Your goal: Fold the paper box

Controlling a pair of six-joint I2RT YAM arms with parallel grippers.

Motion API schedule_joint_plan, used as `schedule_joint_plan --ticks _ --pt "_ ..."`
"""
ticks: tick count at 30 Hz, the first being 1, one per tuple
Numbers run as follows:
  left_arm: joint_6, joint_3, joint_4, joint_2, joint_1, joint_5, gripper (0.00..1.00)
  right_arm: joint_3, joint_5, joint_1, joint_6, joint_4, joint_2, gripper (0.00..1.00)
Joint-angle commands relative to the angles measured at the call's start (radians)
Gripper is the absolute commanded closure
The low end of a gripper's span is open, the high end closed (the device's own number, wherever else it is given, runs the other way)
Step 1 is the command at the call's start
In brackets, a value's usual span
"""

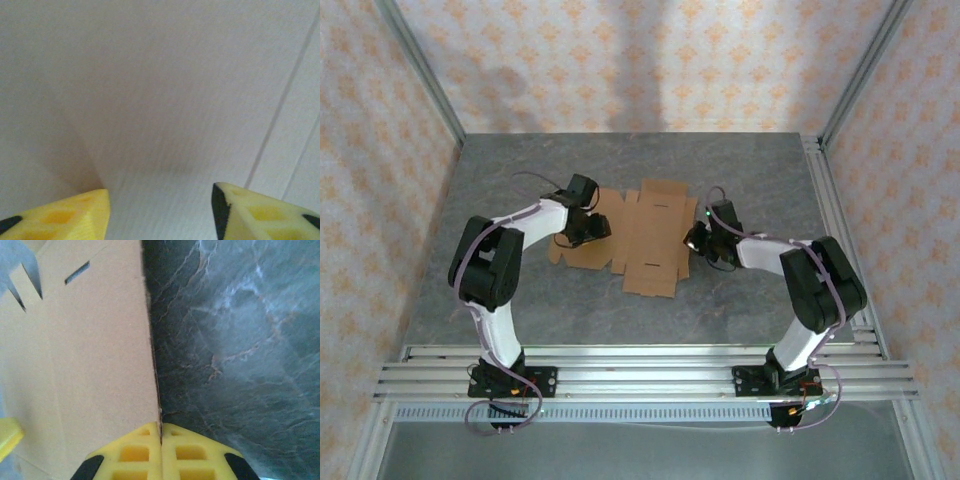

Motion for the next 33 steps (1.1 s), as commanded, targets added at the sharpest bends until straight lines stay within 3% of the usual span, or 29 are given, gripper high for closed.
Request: schedule_joint_plan --ticks 1,7,12,17,26,33 --pt "-0.042 -0.049 0.004 -0.096 -0.014 -0.03 0.34 0.147 0.131 -0.001 -0.239 -0.313 0.023 1.0" --pt "-0.017 -0.024 -0.067 -0.211 0.0 -0.113 0.11 0.439 0.27 -0.002 -0.554 -0.759 0.139 1.0" --pt "-0.009 -0.029 -0.083 -0.233 0.03 -0.127 0.05 0.625 0.395 0.0 -0.715 -0.959 0.229 1.0" --pt "-0.015 -0.056 -0.075 -0.249 0.045 -0.119 0.02 0.725 0.605 0.033 -0.744 -1.005 0.293 1.0" --pt "-0.016 -0.07 -0.083 -0.269 0.052 -0.135 0.01 0.725 1.002 0.169 -0.725 -0.939 0.385 1.0" --pt "-0.015 -0.075 -0.081 -0.273 0.079 -0.135 0.01 0.684 1.154 0.259 -0.67 -0.86 0.428 1.0"
